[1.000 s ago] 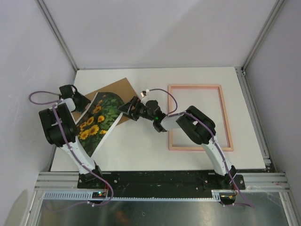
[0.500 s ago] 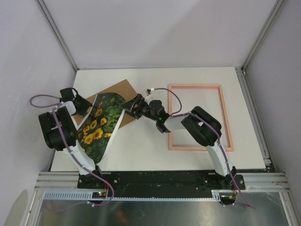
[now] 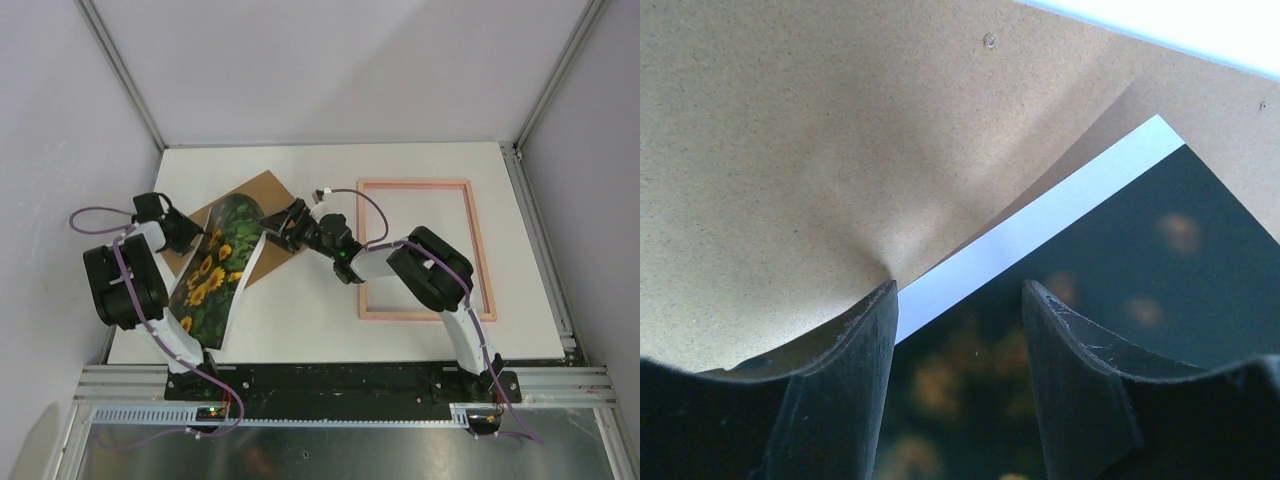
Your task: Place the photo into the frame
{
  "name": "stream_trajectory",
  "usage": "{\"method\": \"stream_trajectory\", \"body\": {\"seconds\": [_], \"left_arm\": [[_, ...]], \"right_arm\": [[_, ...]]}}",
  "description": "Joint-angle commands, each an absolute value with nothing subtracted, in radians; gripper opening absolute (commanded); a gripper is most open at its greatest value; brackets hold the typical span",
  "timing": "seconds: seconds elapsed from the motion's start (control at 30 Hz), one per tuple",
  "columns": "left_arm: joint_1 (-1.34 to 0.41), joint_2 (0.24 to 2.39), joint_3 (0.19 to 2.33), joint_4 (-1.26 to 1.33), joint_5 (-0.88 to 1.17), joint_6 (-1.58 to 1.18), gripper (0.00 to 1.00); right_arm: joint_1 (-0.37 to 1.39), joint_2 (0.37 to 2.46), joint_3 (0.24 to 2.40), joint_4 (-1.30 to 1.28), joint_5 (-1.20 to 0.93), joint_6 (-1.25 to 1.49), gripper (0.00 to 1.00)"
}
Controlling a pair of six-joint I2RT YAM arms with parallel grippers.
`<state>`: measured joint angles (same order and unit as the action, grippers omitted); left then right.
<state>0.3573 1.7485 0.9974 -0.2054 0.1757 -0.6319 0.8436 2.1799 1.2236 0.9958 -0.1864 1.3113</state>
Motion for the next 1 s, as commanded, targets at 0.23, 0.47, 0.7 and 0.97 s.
{"method": "stream_trajectory", "body": {"seconds": [0.23, 0.47, 0.7, 0.97], "left_arm": [[0.342, 1.638, 0.929, -0.249, 0.193, -0.657, 0.58], [0.311, 1.568, 0.868, -0.23, 0.171, -0.687, 0.59], [0.222, 1.546, 0.801, -0.191, 0.172, -0.717, 0.59], [0.156, 1.539, 0.782, -0.166, 0.185, -0.74, 0.59]], "right_arm": [[0.87, 2.031, 1.182, 0.841, -0.12, 1.253, 0.91], [0.859, 1.971, 1.179, 0.561, -0.077, 1.216, 0.92], [0.794, 1.959, 1.18, 0.528, -0.125, 1.214, 0.93], [0.713, 1.999, 1.18, 0.59, -0.273, 1.233, 0.92]]}}
